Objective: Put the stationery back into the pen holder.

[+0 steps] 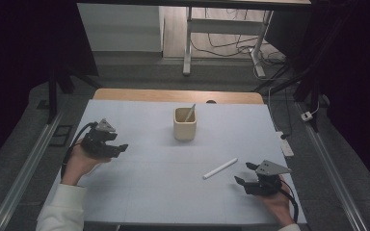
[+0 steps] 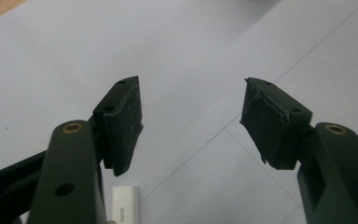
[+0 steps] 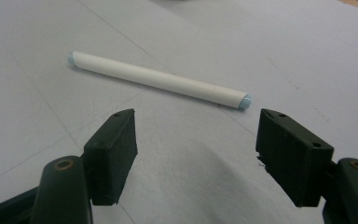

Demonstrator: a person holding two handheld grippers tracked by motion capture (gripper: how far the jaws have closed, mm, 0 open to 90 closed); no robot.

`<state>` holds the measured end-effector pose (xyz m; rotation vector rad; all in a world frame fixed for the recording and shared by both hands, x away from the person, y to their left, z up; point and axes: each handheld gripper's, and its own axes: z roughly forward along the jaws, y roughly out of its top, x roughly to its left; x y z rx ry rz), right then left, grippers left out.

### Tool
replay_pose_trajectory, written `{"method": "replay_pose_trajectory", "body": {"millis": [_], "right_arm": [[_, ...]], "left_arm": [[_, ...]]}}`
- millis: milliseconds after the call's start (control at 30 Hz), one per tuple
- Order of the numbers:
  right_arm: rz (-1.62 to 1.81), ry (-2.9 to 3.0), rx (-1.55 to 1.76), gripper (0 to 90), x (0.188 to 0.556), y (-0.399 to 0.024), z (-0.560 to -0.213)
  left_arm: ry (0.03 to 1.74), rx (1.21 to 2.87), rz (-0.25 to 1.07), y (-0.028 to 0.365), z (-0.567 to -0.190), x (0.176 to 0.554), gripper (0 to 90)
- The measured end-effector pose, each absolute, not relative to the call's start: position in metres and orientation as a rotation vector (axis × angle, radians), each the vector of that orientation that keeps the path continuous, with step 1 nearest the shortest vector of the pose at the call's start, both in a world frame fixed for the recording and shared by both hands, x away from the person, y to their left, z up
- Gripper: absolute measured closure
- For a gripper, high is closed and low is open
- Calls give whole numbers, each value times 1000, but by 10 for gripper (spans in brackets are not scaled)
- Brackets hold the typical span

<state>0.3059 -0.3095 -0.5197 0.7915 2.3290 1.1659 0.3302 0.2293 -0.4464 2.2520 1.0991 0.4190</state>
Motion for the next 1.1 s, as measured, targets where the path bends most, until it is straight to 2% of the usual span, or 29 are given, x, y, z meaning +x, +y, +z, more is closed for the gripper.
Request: {"method": "replay_pose_trajectory", "body": {"millis": [800,1100], "right_arm": [[1172,2327,786,283,306,-309,-520],[1167,2325,784,283,305,-309,-519]], "left_arm": [[1209,2296,353,257,-465,318,380],[1263,2319,370,271,-472,308,380]]}}
